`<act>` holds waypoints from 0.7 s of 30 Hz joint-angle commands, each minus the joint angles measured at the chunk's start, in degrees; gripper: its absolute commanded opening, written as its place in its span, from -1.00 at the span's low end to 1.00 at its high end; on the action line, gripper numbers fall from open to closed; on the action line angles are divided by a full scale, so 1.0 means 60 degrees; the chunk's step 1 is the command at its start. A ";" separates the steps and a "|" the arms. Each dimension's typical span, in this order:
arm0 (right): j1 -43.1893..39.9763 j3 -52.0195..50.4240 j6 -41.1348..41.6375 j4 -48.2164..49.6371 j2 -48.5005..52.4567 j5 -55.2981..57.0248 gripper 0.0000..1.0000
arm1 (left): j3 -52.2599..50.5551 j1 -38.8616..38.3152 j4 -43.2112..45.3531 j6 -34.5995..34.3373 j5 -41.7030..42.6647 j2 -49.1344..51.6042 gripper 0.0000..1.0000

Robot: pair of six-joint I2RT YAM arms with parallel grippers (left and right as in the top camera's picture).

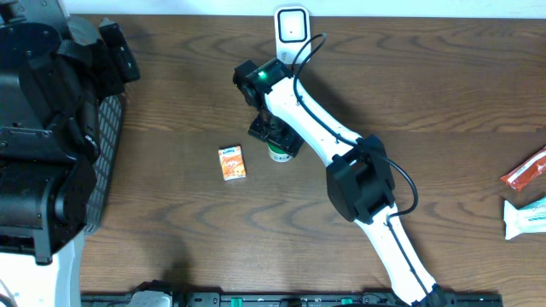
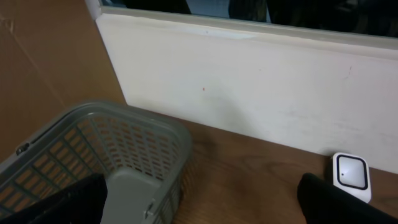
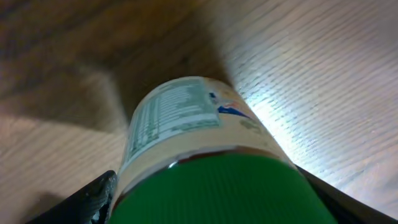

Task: Scan the item barcode
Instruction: 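Lift the bottle and carry it toward the white scanner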

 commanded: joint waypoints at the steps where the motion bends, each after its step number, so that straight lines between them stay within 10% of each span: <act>1: -0.0372 0.0000 -0.1647 -0.0168 -0.0007 -0.0933 0.65 | -0.0029 0.0040 -0.0004 -0.0080 -0.0033 -0.0033 0.96; 21: -0.0109 -0.0240 -0.3617 0.0087 0.0004 -0.0375 0.79 | -0.0029 0.0040 -0.0004 -0.0084 -0.0033 -0.0033 0.96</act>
